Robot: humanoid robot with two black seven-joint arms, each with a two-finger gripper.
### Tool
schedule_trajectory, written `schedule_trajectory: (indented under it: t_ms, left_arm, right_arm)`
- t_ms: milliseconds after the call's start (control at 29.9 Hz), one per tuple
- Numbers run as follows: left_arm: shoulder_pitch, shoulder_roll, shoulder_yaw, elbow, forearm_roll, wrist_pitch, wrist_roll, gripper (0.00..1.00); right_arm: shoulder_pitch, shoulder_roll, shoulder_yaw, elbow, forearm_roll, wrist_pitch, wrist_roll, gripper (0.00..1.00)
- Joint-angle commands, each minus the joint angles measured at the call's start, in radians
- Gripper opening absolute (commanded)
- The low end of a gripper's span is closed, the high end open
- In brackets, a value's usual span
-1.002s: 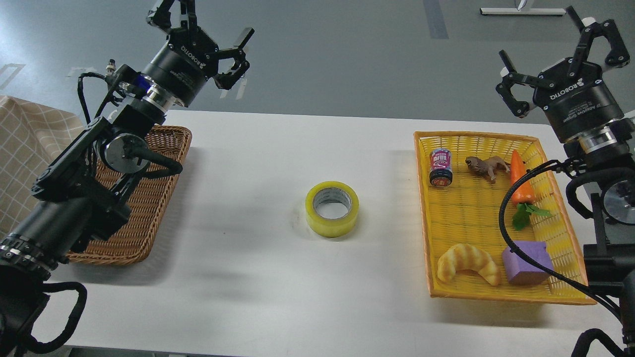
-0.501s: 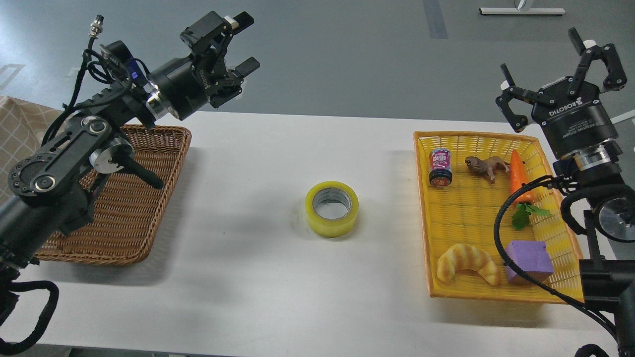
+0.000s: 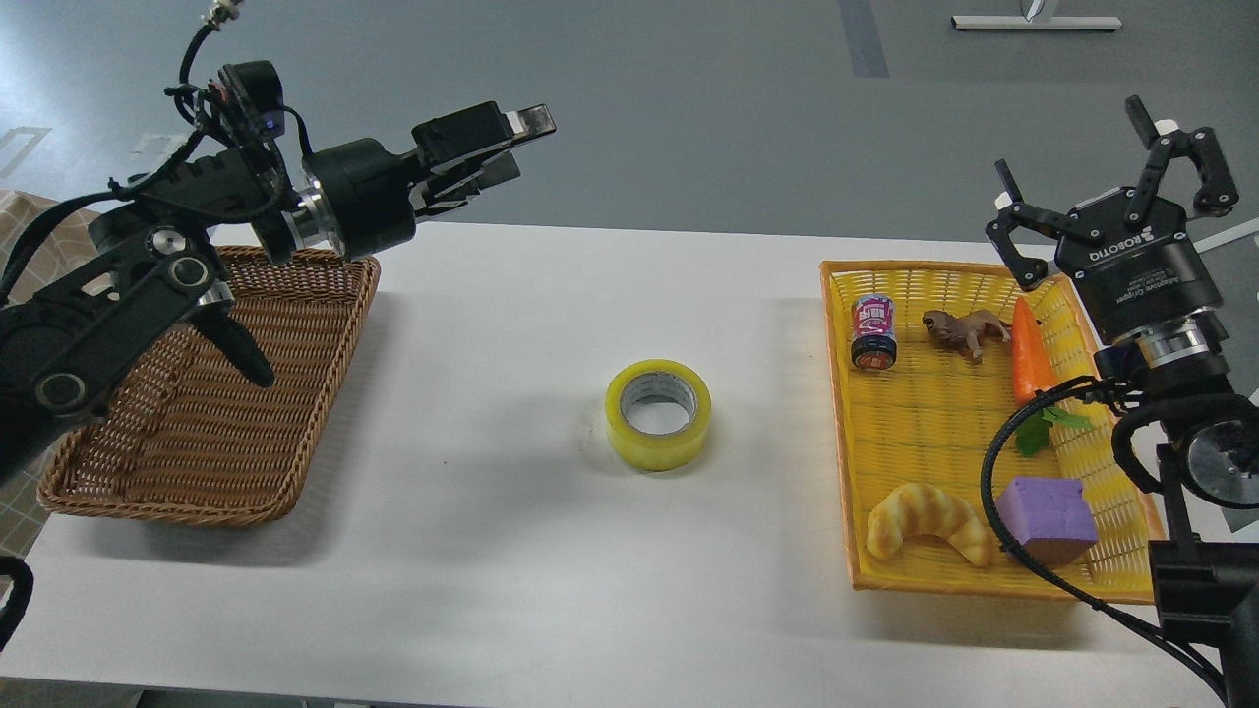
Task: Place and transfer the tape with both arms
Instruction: 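Reach the left gripper from the basket toward the tape roll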
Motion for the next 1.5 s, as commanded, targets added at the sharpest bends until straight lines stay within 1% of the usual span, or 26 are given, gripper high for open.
schedule_trajectory:
  t_ms: [0,33,67,100,134,200,234,368,401,535,668,735,902,969,1136,1337,1370,1470]
  left_arm:
    - [-0.017,0.009,0.003,-0.005,0.072,0.000,0.007,0.98]
    - [-0.023,0.018,0.006,-0.010,0.095,0.000,0.039,0.98]
    - [-0.026,0.026,0.023,-0.012,0.107,0.000,0.100,0.98]
    - [-0.032,0.029,0.035,-0.015,0.110,0.000,0.136,0.98]
    - [-0.047,0.032,0.065,-0.025,0.112,0.000,0.195,0.98]
    - [-0.069,0.036,0.102,-0.039,0.113,0.000,0.235,0.98]
    - [-0.090,0.046,0.137,-0.051,0.115,0.000,0.245,0.98]
    - [-0.132,0.079,0.222,-0.087,0.177,0.000,0.246,0.98]
    - [-0.132,0.079,0.222,-0.087,0.178,0.000,0.246,0.98]
    - [-0.127,0.067,0.225,-0.131,0.322,0.000,0.243,0.98]
    - [-0.130,0.060,0.250,-0.139,0.340,0.000,0.246,0.98]
    - [-0.135,0.053,0.308,-0.139,0.371,0.000,0.248,0.98]
    - [-0.135,0.052,0.366,-0.139,0.454,0.000,0.246,0.98]
    - [-0.136,0.050,0.385,-0.139,0.460,0.000,0.252,0.98]
    - [-0.140,0.018,0.400,-0.136,0.481,0.000,0.257,0.98]
    - [-0.163,-0.045,0.400,-0.127,0.489,0.000,0.260,0.98]
    - [-0.163,-0.063,0.402,-0.121,0.491,0.000,0.263,0.98]
    - [-0.164,-0.103,0.414,-0.098,0.489,0.000,0.291,0.98]
  right_arm:
    - [-0.001,0.000,0.000,0.000,0.001,0.000,0.000,1.00]
    - [-0.001,-0.001,0.000,-0.001,0.001,0.000,0.000,1.00]
    - [-0.001,-0.001,0.001,-0.001,0.001,0.000,0.000,1.00]
    - [-0.001,-0.001,0.001,-0.001,0.001,0.000,0.000,1.00]
    - [-0.002,-0.001,0.000,-0.001,0.001,0.000,0.000,1.00]
    - [-0.002,-0.001,0.000,-0.001,0.001,0.000,0.002,1.00]
    - [-0.004,-0.001,0.000,-0.003,0.001,0.000,0.002,1.00]
    - [-0.007,-0.001,0.001,-0.003,-0.001,0.000,0.002,1.00]
    - [-0.007,-0.001,0.001,-0.003,-0.001,0.000,0.002,1.00]
    - [-0.007,-0.001,0.000,-0.003,-0.003,0.000,0.000,1.00]
    - [-0.007,-0.006,0.001,-0.007,-0.003,0.000,0.002,1.00]
    - [-0.006,-0.007,0.001,-0.039,-0.003,0.000,0.000,1.00]
    - [-0.007,-0.011,0.001,-0.104,-0.001,0.000,0.002,1.00]
    - [-0.012,-0.011,0.001,-0.119,-0.001,0.000,0.003,1.00]
    - [-0.025,-0.012,0.009,-0.122,-0.001,0.000,0.020,1.00]
    - [-0.032,-0.011,0.014,-0.122,-0.001,0.000,0.020,1.00]
    - [-0.032,-0.011,0.014,-0.122,-0.001,0.000,0.020,1.00]
    - [-0.032,-0.011,0.014,-0.122,-0.001,0.000,0.022,1.00]
